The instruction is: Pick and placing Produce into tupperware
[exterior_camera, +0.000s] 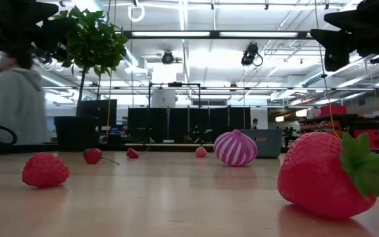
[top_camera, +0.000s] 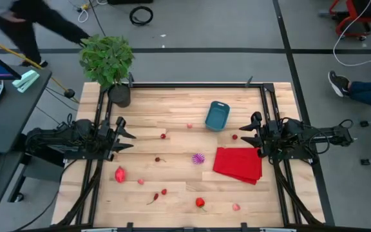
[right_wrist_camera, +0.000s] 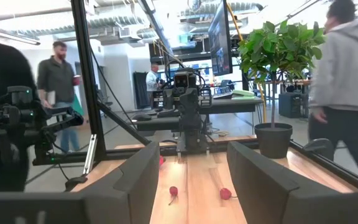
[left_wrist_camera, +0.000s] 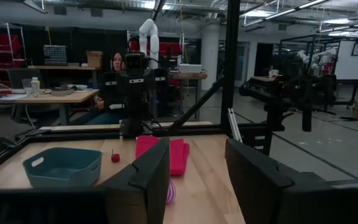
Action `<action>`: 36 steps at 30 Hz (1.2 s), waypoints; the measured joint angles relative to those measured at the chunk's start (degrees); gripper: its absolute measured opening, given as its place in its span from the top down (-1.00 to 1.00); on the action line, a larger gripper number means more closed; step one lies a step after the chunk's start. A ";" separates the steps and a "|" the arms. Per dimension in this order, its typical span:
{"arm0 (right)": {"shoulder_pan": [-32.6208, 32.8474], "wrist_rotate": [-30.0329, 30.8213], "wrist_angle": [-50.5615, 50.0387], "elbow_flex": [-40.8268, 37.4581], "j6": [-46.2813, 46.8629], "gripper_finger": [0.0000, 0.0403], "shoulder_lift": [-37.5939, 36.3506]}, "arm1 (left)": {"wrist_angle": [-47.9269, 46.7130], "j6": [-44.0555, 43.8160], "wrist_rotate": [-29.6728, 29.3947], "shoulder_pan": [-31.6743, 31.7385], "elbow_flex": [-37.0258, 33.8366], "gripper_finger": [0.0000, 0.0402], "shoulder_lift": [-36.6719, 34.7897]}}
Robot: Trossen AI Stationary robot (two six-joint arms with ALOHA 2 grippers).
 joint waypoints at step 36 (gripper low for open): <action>-0.02 1.30 1.29 0.00 -4.26 0.02 0.04 | 9.03 -28.67 -0.37 -1.40 0.04 0.19 0.00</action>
